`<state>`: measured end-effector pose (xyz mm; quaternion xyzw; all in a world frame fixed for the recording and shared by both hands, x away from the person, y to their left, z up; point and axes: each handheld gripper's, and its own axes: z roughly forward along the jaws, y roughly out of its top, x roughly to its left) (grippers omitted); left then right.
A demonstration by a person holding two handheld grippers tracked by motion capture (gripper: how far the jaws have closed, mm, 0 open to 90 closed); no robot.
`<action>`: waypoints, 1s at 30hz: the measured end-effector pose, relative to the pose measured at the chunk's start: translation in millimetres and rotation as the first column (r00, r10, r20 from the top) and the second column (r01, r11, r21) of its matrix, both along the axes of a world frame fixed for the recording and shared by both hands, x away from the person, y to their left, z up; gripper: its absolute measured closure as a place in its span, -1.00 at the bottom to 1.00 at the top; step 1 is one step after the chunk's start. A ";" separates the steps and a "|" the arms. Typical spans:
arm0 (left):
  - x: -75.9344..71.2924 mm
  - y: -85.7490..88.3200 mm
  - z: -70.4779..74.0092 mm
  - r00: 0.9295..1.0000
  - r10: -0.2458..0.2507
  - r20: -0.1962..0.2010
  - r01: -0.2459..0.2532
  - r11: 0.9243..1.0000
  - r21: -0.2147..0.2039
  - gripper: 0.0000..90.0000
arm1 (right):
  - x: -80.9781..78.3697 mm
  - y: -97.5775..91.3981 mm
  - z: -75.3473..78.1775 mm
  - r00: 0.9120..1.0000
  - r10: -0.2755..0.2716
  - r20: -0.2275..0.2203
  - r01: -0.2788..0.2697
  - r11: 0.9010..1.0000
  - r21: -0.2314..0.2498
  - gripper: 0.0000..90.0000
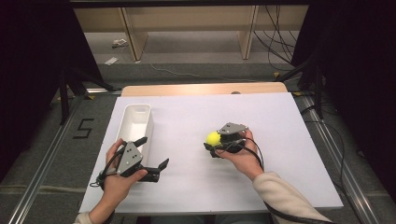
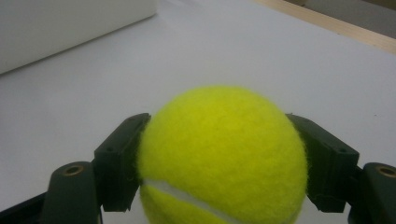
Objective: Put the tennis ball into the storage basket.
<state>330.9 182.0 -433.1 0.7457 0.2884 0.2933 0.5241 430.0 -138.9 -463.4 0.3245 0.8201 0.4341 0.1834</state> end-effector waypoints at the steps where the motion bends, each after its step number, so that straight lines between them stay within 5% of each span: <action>1: 0.0 0.0 0.0 1.000 -0.001 0.000 0.001 1.000 0.001 -1.00 | 0.0 -0.1 0.4 1.000 0.000 0.001 0.000 1.000 0.000 -0.41; 30: -0.1 -0.1 0.5 1.000 -0.002 0.002 0.002 1.000 0.000 -1.00 | -2.3 -0.6 17.5 0.999 -0.007 0.033 0.006 0.999 0.038 -0.41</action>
